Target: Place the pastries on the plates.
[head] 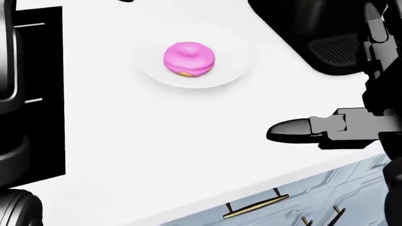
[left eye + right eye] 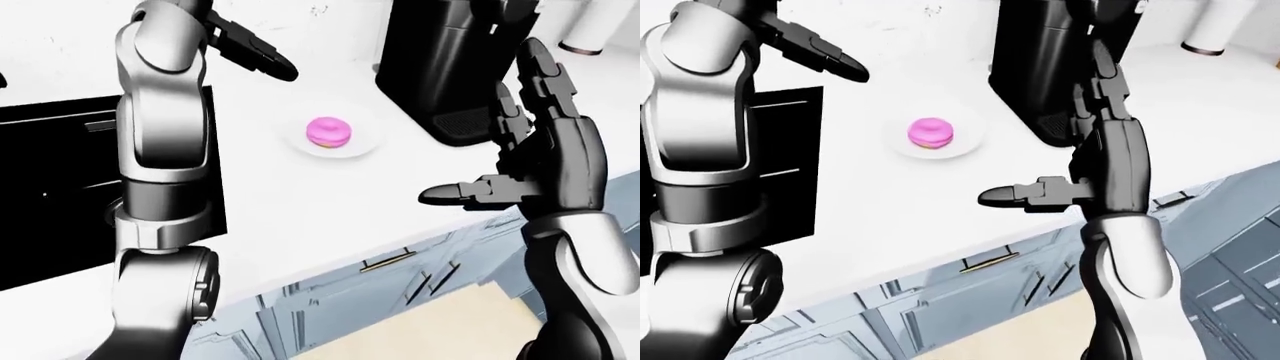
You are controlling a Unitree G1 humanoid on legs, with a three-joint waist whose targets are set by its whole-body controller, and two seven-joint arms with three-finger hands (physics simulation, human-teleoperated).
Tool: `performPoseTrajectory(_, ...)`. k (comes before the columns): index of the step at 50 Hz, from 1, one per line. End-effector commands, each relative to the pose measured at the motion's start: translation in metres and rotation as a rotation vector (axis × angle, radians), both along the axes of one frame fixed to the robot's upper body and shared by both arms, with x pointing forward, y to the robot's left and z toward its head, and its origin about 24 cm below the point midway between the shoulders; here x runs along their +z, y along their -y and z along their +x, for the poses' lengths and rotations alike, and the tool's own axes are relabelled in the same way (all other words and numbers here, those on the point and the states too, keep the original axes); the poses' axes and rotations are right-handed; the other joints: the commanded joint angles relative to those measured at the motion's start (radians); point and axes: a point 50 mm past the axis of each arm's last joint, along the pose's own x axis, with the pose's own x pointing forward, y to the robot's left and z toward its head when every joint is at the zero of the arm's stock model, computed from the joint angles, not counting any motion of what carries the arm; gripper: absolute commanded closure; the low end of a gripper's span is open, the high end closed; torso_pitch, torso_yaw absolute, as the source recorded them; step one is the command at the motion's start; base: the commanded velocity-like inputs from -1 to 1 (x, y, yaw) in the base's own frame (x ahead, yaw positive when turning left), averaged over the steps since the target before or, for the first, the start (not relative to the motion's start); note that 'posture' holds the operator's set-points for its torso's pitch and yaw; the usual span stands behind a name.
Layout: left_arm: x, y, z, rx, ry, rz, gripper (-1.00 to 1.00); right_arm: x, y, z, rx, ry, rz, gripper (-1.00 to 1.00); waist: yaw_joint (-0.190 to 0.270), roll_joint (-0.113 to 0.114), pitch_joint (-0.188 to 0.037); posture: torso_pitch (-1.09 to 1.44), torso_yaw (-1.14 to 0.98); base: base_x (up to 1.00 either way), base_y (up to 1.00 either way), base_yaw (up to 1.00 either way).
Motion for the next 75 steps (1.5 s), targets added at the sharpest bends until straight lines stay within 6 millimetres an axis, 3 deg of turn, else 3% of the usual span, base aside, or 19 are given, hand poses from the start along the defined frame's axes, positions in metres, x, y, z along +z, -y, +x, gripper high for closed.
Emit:
performPoseTrajectory(1,0.019,0.001,-0.012,0.0,0.085,0.004,-1.0,0.01,0.0,-0.005,-0.006,0.071,-0.009,-1.0,0.008,0.0,-0.023,0.0,-0.08,0.0,0.0,0.0)
performPoseTrajectory(15,0.016,0.002,-0.019,-0.001,0.078,0.03,-1.0,0.01,0.0,-0.002,-0.008,0.07,-0.012,-1.0,0.162,-0.003,0.001,0.0,-0.01,0.0,0.0,0.0)
performPoseTrajectory(22,0.012,0.002,-0.025,0.0,0.075,0.04,-1.0,0.009,0.0,-0.003,-0.008,0.07,-0.012,-1.0,0.212,-0.007,0.007,0.0,0.0,0.0,0.0,0.0)
performPoseTrajectory(33,-0.021,-0.005,-0.042,-0.015,0.04,-0.005,-1.0,0.004,0.0,-0.003,-0.014,0.064,-0.007,-1.0,0.231,-0.006,0.007,0.0,0.0,0.0,0.0,0.0)
performPoseTrajectory(42,-0.037,-0.011,-0.062,-0.061,0.047,-0.088,-1.0,0.0,-0.001,-0.002,-0.015,0.055,-0.007,-1.0,0.232,-0.003,0.007,0.0,0.0,0.0,0.0,0.0)
performPoseTrajectory(56,-0.067,-0.016,-0.074,-0.057,-0.002,-0.121,-1.0,-0.004,-0.001,0.001,-0.011,0.047,-0.004,-1.0,0.257,-0.001,0.001,0.0,0.07,0.0,0.0,0.0)
performPoseTrajectory(75,-0.116,-0.029,-0.067,-0.025,-0.036,-0.257,-1.0,-0.029,0.0,0.008,-0.028,0.006,0.005,-1.0,0.32,-0.005,-0.012,0.0,0.16,0.0,0.0,0.0)
